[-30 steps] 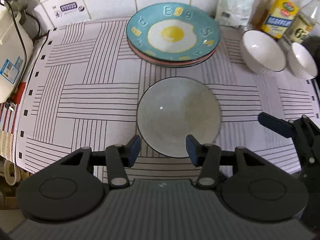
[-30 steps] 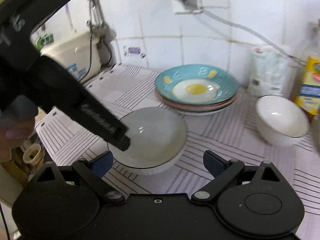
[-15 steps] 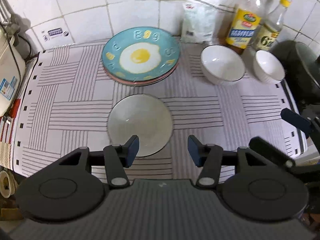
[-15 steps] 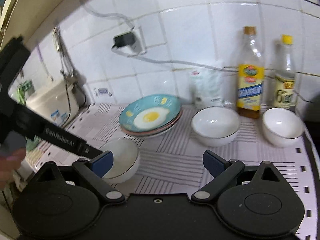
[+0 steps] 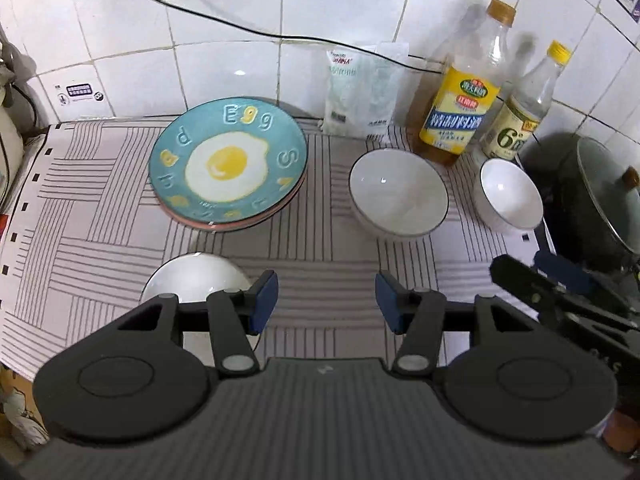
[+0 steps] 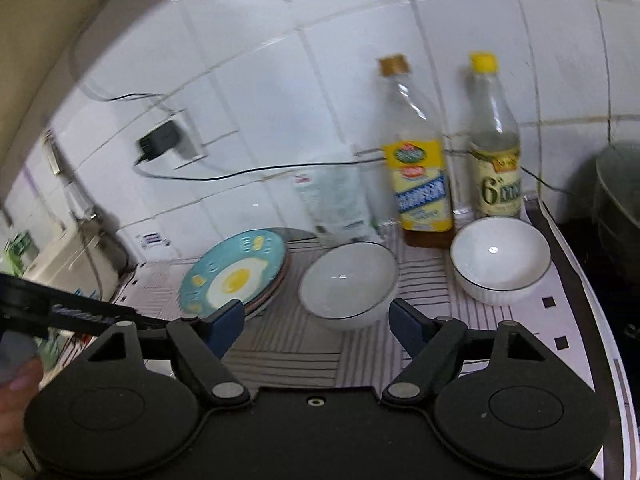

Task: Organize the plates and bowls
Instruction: 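Move both tools to a second white bowl near the bottles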

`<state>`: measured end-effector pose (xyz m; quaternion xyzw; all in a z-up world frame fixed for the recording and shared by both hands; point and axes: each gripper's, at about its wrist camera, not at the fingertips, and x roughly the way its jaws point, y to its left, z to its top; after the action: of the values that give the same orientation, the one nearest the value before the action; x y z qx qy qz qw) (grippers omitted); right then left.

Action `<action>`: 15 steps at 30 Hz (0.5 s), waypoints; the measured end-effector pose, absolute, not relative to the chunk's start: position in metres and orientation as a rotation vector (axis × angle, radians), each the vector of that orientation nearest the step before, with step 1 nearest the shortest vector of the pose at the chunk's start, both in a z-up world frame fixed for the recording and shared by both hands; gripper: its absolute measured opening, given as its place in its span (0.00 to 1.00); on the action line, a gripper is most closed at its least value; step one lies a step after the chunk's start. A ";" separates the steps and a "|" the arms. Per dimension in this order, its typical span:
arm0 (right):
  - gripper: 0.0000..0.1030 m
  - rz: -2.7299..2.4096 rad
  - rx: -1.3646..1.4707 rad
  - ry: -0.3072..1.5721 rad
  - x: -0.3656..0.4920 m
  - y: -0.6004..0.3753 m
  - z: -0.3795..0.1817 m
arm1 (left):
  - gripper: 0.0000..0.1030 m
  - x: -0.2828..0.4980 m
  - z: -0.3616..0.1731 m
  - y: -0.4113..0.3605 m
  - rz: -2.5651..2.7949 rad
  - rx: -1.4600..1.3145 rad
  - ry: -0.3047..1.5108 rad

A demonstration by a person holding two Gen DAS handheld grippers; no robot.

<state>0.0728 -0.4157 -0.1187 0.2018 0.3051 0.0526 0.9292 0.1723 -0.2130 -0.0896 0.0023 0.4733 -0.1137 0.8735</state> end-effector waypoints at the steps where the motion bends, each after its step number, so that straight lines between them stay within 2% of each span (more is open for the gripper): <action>1: 0.81 0.109 0.428 0.634 0.076 -0.420 -0.123 | 0.51 0.175 -0.091 -0.216 -0.232 0.002 0.987; 5: 0.80 0.104 0.462 0.667 0.097 -0.435 -0.139 | 0.53 0.187 -0.100 -0.230 -0.223 -0.010 1.002; 7: 0.75 0.119 0.478 0.683 0.107 -0.441 -0.148 | 0.53 0.194 -0.107 -0.236 -0.214 -0.020 1.008; 15: 0.68 0.134 0.504 0.736 0.140 -0.451 -0.181 | 0.53 0.222 -0.138 -0.250 -0.175 -0.103 1.018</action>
<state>0.1399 -0.4505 -0.1810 0.2434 0.3555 0.0647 0.9001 0.2222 -0.2504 -0.1380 -0.0491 0.4864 -0.0835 0.8683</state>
